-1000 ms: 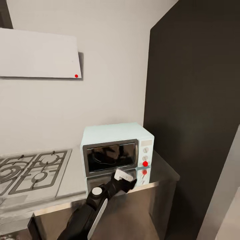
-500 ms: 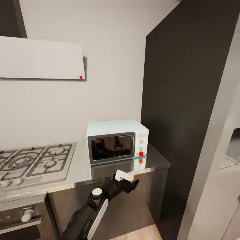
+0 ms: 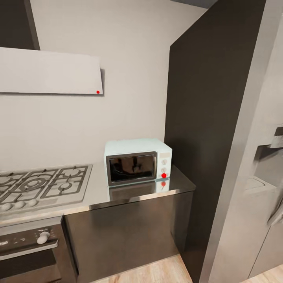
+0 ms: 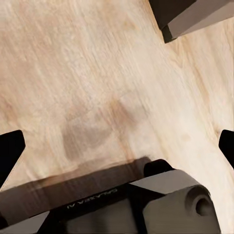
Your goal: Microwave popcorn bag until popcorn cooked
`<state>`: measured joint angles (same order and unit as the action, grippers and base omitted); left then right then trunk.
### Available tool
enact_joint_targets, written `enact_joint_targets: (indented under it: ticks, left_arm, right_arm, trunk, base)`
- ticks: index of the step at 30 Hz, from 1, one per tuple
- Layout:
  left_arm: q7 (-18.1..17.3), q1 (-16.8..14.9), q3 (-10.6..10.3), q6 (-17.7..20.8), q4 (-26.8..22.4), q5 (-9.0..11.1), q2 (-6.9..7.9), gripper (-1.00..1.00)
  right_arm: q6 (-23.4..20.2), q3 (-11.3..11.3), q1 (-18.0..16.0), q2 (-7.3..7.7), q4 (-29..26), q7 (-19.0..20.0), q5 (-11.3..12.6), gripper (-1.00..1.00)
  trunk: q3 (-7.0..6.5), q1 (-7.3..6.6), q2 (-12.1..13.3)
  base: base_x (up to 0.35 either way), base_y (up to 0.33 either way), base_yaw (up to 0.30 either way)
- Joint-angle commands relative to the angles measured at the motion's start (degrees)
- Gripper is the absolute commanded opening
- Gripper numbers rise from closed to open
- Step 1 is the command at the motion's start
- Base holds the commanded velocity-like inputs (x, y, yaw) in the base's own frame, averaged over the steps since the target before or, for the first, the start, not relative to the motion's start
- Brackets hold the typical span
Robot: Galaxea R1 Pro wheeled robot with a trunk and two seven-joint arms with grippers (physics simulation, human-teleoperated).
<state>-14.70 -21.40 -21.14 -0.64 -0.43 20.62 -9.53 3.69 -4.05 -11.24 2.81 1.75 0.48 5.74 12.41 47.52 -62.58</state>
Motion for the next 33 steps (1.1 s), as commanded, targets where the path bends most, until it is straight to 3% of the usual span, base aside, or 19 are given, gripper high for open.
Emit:
enact_joint_targets:
  ticks: [1, 3, 6, 8, 13, 23, 33]
  left_arm:
    - [0.36, 0.0, -0.48, -0.3, 0.2, 1.05, 0.19, 1.0]
    - [4.36, 0.88, -0.47, -0.55, 0.36, 3.38, 0.88, 1.0]
    - [15.72, 4.27, -0.47, -0.69, 0.42, 10.17, 2.24, 1.0]
    - [17.99, 5.91, -0.48, -0.8, 0.43, 11.68, 2.96, 1.0]
    - [19.04, 7.78, -0.56, -1.59, 0.43, 12.38, 2.93, 1.0]
    - [19.11, 7.96, -0.48, -1.71, 0.43, 12.52, 2.76, 1.0]
    - [19.18, 7.96, -0.48, -1.73, 0.43, 12.6, 2.76, 1.0]
  right_arm:
    - [0.39, -0.44, -0.09, 0.0, 0.19, 0.05, 0.59, 1.0]
    - [0.42, -0.44, -0.04, -0.01, 0.19, 0.05, 0.59, 1.0]
    - [0.47, -0.44, -0.05, -0.01, 0.19, 0.05, 0.59, 1.0]
    - [0.48, -0.44, -0.06, -0.03, 0.19, 0.05, 0.59, 1.0]
    - [0.44, -0.44, -0.08, -0.02, 0.19, 0.05, 0.59, 1.0]
    - [-0.13, -0.44, 0.43, 0.02, 0.19, 0.07, 0.59, 1.0]
    - [-0.18, -0.44, 0.43, 0.16, 0.19, 0.23, 0.59, 1.0]
  trunk:
    - [0.07, 0.0, -0.05]
    - [0.07, 0.0, -0.05]
    - [0.07, 0.0, -0.05]
    - [0.07, 0.0, -0.05]
    - [0.07, 0.0, -0.05]
    - [0.12, 0.0, -0.05]
    - [0.98, 0.0, -0.05]
  base:
    - [-0.004, 0.0, 0.0]
    - [-0.002, 0.0, 0.0]
    - [0.0, 0.0, 0.0]
    - [0.0, 0.0, 0.0]
    - [0.0, 0.0, 0.0]
    - [0.0, 0.0, 0.0]
    - [0.0, 0.0, 0.0]
